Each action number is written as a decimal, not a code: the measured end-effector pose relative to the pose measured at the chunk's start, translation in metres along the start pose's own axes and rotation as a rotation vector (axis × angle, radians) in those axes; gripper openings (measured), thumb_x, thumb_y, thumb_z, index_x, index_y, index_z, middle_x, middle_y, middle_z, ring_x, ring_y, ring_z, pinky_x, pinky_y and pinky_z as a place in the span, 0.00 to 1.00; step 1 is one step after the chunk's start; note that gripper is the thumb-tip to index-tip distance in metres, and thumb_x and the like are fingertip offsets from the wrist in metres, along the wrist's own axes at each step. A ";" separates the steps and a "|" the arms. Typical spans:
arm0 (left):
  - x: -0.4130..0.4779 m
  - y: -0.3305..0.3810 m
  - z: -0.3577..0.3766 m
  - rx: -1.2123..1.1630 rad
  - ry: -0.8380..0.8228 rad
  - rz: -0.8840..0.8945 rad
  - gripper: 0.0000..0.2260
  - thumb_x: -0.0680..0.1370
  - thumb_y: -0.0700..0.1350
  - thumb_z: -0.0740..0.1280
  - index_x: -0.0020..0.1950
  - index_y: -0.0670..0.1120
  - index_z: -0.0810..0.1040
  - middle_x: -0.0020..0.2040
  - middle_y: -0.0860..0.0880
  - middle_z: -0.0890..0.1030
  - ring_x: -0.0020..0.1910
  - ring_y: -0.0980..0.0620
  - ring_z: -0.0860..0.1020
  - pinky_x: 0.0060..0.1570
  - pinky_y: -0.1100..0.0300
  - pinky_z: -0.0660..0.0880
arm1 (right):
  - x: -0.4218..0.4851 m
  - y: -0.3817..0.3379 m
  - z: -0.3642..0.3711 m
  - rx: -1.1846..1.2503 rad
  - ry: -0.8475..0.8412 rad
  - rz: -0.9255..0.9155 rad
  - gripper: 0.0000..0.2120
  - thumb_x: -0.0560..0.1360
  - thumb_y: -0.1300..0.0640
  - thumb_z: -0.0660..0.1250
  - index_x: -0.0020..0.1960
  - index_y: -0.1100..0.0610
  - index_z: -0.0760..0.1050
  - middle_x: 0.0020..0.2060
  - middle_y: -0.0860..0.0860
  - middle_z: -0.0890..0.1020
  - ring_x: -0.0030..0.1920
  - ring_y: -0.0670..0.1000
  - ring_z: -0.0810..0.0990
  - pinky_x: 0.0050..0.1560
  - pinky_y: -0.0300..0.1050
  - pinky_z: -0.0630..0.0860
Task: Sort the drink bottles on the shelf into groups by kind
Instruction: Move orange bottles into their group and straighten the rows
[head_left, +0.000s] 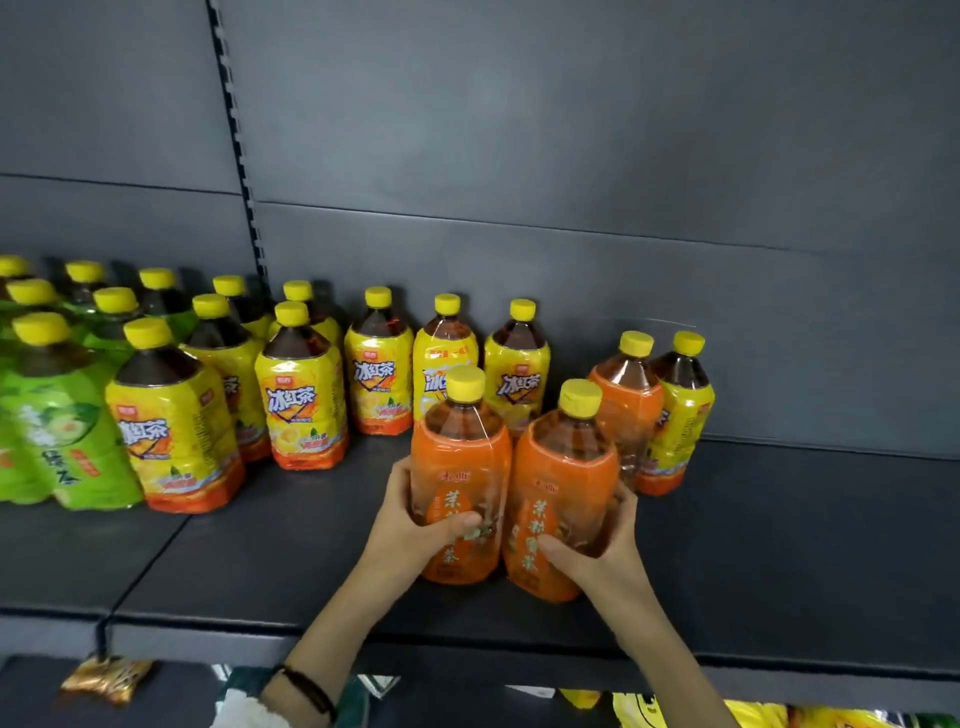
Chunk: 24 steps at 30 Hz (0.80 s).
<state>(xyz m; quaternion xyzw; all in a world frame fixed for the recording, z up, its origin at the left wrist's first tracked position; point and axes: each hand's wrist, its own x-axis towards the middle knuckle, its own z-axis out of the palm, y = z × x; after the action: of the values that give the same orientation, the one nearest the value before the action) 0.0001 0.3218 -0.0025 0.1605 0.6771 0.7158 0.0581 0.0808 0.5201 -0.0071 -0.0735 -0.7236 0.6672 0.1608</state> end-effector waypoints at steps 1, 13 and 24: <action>-0.003 0.000 -0.009 0.000 0.023 0.000 0.37 0.53 0.57 0.80 0.57 0.64 0.67 0.55 0.57 0.79 0.51 0.64 0.80 0.41 0.69 0.77 | 0.002 0.000 0.008 -0.004 -0.021 0.005 0.45 0.51 0.41 0.82 0.57 0.27 0.56 0.58 0.37 0.72 0.56 0.41 0.75 0.49 0.37 0.73; -0.049 0.005 -0.135 0.086 0.327 0.071 0.43 0.47 0.65 0.80 0.59 0.62 0.69 0.52 0.58 0.82 0.53 0.58 0.81 0.48 0.60 0.79 | 0.003 -0.002 0.138 0.003 -0.186 -0.010 0.37 0.60 0.48 0.80 0.58 0.29 0.62 0.56 0.36 0.75 0.54 0.39 0.76 0.51 0.38 0.75; -0.085 0.027 -0.298 0.251 0.494 0.122 0.42 0.49 0.67 0.79 0.60 0.59 0.70 0.53 0.55 0.82 0.49 0.60 0.81 0.49 0.57 0.78 | -0.011 -0.013 0.304 0.020 -0.241 -0.030 0.39 0.56 0.45 0.82 0.61 0.32 0.67 0.58 0.41 0.78 0.57 0.44 0.79 0.59 0.51 0.78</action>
<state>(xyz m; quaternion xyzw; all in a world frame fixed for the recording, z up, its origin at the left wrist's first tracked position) -0.0080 0.0109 0.0017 0.0275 0.7430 0.6461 -0.1724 -0.0084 0.2287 -0.0130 0.0196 -0.7320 0.6759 0.0832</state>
